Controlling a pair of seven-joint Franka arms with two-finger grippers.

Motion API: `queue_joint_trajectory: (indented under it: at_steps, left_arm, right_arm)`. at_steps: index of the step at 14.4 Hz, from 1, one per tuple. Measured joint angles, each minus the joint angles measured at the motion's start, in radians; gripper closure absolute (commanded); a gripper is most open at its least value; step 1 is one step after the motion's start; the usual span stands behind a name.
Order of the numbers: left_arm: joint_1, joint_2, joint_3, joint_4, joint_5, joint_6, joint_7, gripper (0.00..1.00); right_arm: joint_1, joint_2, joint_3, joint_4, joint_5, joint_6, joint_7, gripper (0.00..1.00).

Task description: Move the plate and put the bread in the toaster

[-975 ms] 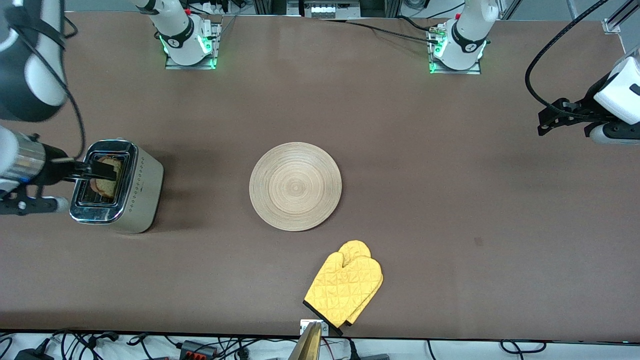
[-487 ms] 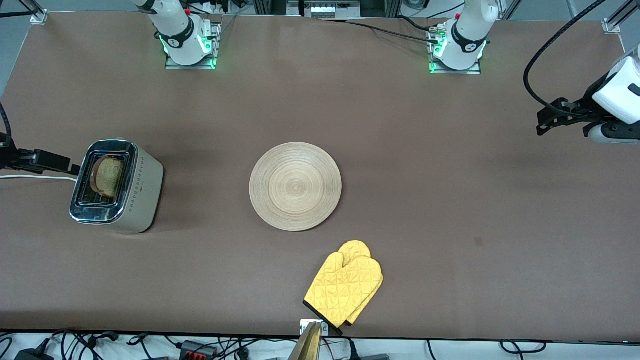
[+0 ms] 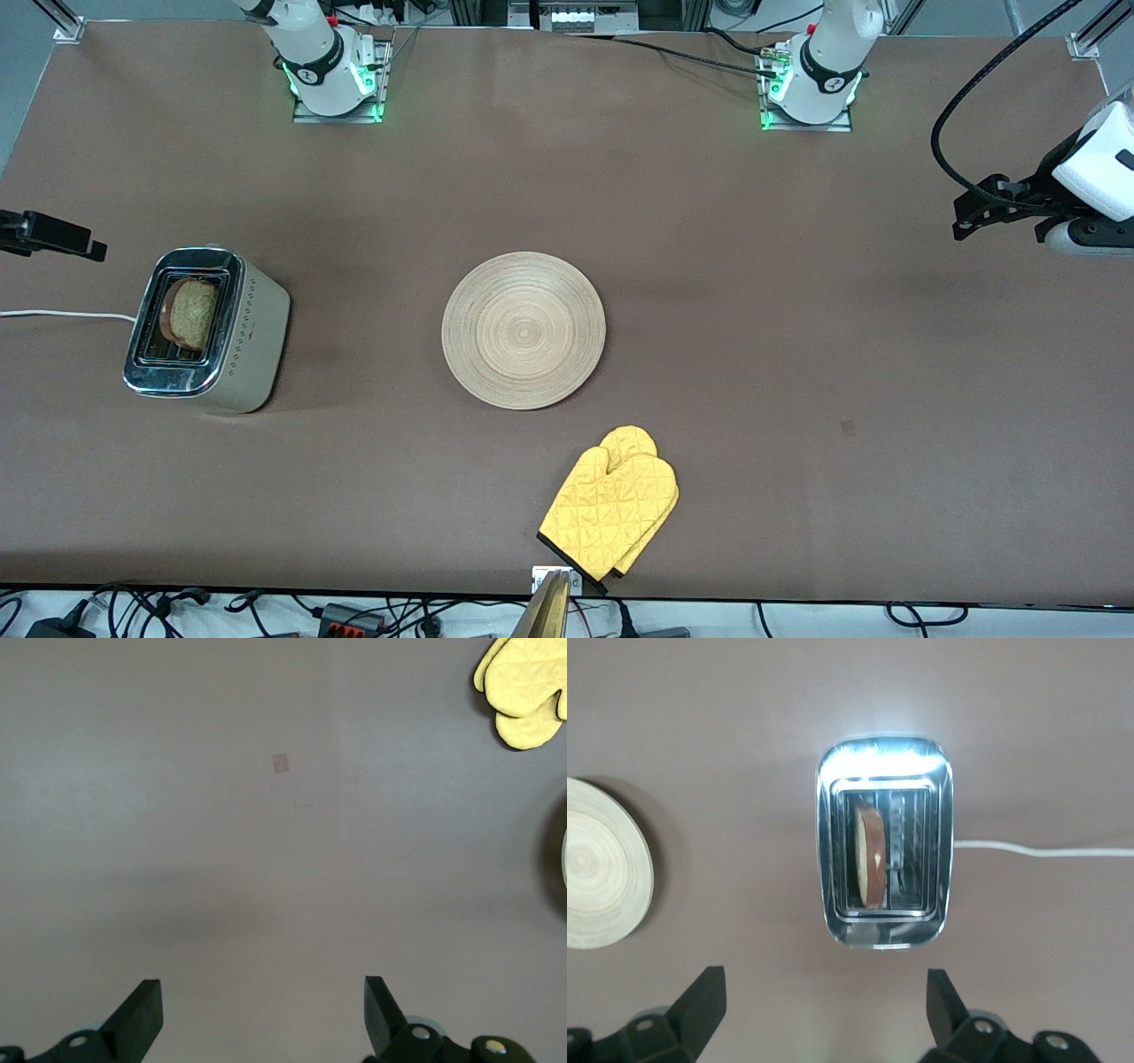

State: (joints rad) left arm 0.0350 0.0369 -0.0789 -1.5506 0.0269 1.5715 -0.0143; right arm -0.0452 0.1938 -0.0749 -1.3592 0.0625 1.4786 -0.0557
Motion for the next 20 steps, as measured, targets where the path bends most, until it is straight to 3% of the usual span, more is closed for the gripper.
queue_joint_trajectory:
  at_steps: [2,5,15,20]
  left_arm:
    - [0.0,0.0,0.0,0.0,-0.004,-0.004,0.0,0.0]
    - [0.0,0.0,0.0,0.0,-0.007,-0.026,0.0,0.0]
    - [0.033,0.0,0.001,0.0,-0.047,-0.042,0.0,0.0]
    - [0.034,0.0,0.001,0.0,-0.048,-0.042,0.0,0.0]
  right_arm:
    - [-0.143,-0.08,0.174,-0.108,-0.017,0.042,0.0,0.0]
    - [-0.172,-0.121,0.242,-0.166,-0.044,0.077,0.001,0.0]
    - [-0.19,-0.128,0.243,-0.221,-0.066,0.118,0.009,0.0]
    - [-0.111,-0.157,0.146,-0.272,-0.066,0.159,0.009,0.0]
